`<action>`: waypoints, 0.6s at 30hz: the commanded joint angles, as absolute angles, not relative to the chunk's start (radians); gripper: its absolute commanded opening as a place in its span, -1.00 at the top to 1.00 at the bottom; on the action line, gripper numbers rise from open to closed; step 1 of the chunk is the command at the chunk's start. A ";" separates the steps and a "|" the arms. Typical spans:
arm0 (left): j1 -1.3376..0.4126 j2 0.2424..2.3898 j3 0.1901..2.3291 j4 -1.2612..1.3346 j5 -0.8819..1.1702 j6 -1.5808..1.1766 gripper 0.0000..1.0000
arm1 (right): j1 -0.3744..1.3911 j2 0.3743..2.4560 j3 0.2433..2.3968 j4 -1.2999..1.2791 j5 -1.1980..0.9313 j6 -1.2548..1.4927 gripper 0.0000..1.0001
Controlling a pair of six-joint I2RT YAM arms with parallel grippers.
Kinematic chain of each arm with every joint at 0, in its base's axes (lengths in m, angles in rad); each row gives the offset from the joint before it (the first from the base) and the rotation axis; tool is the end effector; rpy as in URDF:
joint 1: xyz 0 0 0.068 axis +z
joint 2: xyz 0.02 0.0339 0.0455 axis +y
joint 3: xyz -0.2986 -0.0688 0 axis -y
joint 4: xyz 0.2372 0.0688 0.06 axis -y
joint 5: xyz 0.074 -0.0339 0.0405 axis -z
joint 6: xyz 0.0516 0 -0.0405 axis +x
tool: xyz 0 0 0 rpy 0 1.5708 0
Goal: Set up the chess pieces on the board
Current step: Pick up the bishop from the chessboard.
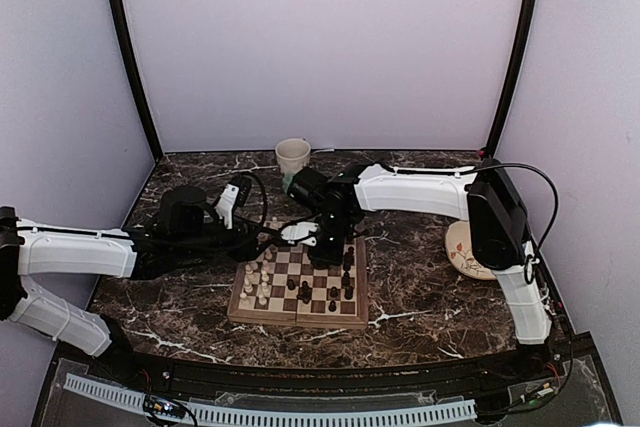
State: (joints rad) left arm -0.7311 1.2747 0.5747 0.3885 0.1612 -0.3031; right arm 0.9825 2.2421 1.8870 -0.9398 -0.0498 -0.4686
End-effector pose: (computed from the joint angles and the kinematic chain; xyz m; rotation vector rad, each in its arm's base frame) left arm 0.1969 -0.1877 0.2539 0.5309 1.8977 -0.8467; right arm 0.2660 0.4034 0.2003 -1.9201 2.1498 0.1711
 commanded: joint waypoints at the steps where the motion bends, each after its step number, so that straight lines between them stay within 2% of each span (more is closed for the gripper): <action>1: -0.724 1.230 0.562 0.394 0.154 -0.300 -0.12 | 0.971 2.181 1.881 -0.885 -0.137 -0.449 0.83; 12: -0.721 1.165 0.555 0.382 0.115 -0.303 -0.12 | 0.919 1.937 1.488 -0.376 -0.452 -0.415 0.86; 18: -0.721 1.157 0.579 0.336 0.126 -0.304 -0.13 | 0.900 1.951 1.437 -0.196 -0.587 -0.318 0.86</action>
